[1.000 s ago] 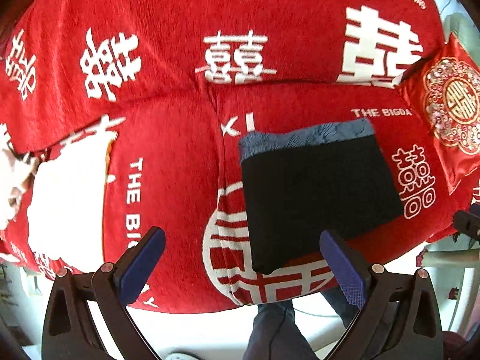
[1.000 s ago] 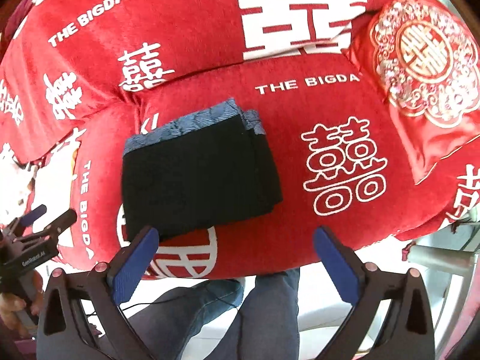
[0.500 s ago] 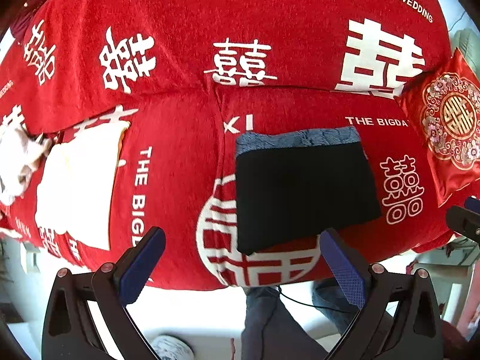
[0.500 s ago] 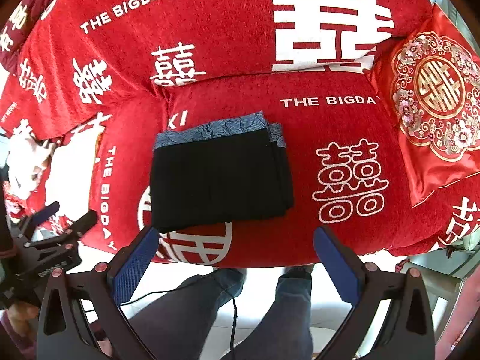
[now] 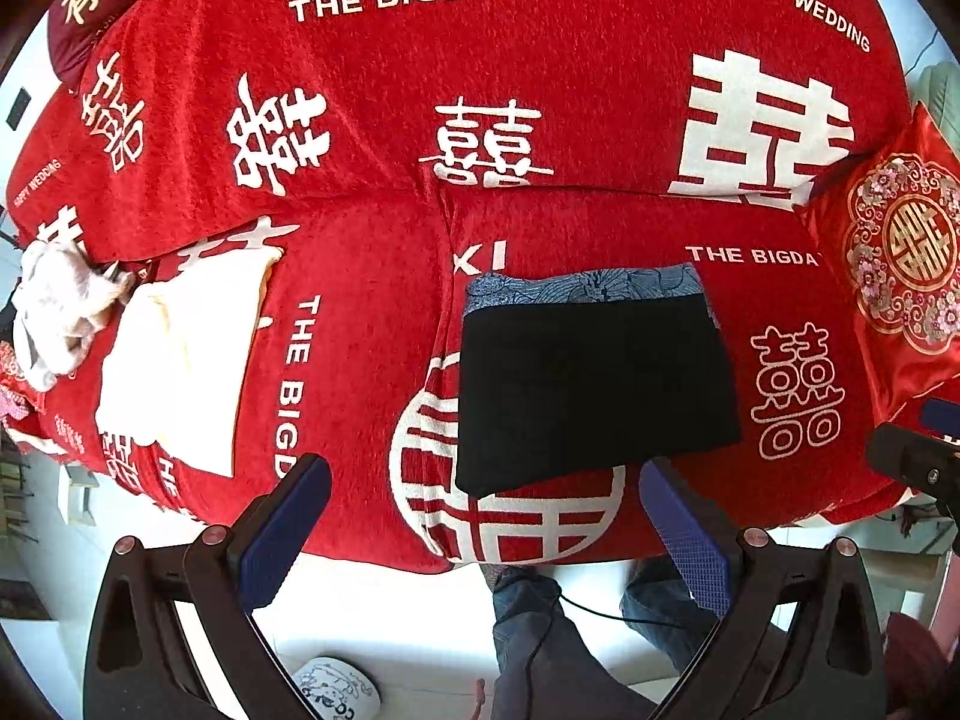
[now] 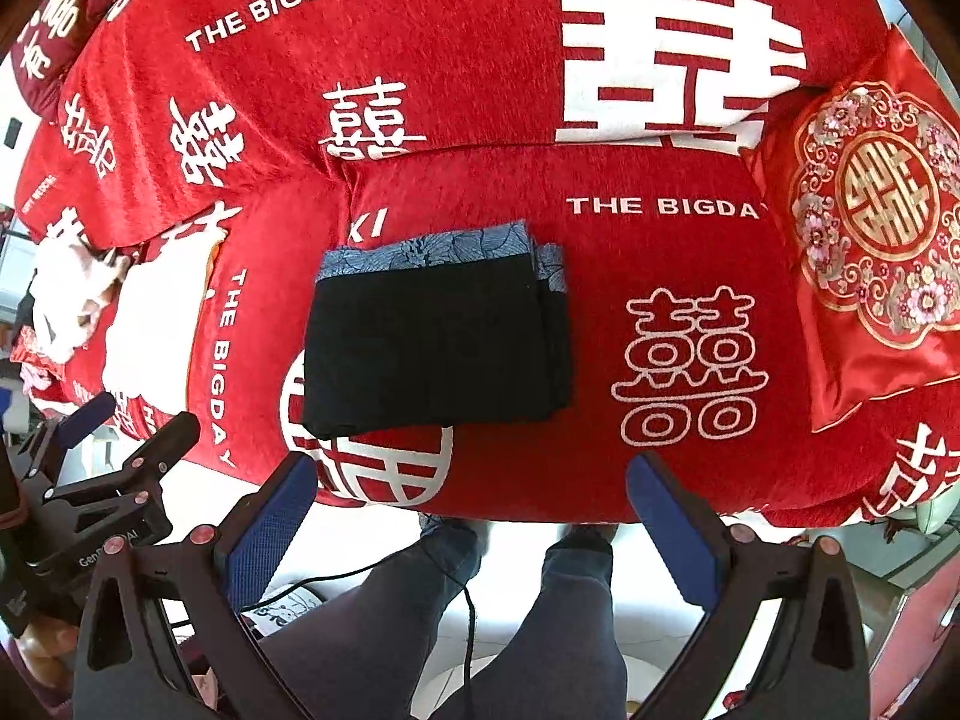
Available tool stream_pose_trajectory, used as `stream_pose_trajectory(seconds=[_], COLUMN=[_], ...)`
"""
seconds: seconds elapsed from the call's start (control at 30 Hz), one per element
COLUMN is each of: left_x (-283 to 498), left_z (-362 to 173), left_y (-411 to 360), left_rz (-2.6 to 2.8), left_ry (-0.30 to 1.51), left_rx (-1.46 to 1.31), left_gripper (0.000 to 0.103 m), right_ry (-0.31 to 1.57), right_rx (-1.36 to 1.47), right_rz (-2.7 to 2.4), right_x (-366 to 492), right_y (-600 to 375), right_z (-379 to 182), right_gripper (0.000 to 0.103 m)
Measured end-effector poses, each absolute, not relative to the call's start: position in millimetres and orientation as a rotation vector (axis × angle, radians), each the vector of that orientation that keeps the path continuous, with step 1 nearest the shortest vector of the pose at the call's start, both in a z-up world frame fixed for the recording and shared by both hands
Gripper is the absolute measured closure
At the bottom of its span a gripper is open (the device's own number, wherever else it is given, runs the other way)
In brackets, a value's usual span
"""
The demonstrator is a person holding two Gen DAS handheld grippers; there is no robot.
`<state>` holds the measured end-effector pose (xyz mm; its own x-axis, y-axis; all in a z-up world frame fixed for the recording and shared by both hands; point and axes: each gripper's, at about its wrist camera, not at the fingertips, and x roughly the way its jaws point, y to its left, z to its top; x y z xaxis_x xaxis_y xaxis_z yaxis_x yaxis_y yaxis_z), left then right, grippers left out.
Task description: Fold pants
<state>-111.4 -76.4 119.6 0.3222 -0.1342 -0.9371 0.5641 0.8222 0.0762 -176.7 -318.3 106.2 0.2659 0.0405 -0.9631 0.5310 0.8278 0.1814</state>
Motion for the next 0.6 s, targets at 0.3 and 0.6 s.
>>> stream_pose_trajectory(seconds=[0.3, 0.6], left_x=[-114.5, -116.2], left_z=[120.3, 122.1], left_y=[-75.5, -76.7], left_rz=[-0.468, -0.473], left_ry=[1.162, 1.149], left_rx=[0.435, 0.452], left_gripper=[0.000, 0.000], right_ry=[1.292, 1.284], right_rx=[0.522, 0.529], right_rz=[-0.356, -0.363], right_x=[-176.4, -178.7], right_y=[-320.6, -319.9], right_z=[103.9, 103.7], right_gripper=[0.000, 0.000])
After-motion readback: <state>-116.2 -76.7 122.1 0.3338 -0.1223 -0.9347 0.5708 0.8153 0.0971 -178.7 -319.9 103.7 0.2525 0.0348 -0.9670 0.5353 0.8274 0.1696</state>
